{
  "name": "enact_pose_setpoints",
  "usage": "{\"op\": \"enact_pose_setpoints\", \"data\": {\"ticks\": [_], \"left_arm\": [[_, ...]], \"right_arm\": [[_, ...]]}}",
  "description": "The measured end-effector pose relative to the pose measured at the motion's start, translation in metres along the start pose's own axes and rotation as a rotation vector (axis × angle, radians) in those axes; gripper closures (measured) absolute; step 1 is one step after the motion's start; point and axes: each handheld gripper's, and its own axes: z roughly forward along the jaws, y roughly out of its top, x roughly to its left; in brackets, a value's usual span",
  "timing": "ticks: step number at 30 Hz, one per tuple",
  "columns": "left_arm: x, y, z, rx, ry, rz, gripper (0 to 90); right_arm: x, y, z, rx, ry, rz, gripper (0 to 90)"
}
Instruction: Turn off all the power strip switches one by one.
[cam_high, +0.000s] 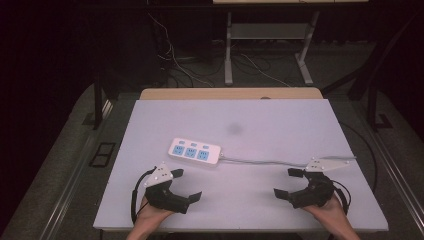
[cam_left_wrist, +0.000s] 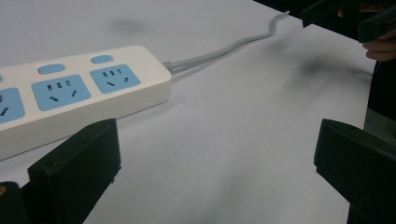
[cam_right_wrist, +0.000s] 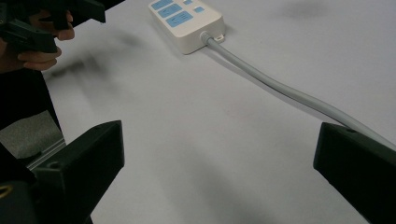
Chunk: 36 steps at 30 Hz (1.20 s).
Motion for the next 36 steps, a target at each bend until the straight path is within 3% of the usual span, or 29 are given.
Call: {"op": "enact_pose_setpoints", "data": {"ticks": [23,36], "left_arm": [[-0.004,0.022,0.010,0.117,-0.023,0.035,0.0],[-0.003,0.040,0.013,0.147,-0.054,0.058,0.0]], "right_arm": [[0.000,0.000,0.000,0.008,-0.005,-0.008,1.7],[0.000,-0.001,-0.001,0.007,0.000,-0.003,1.7]]}}
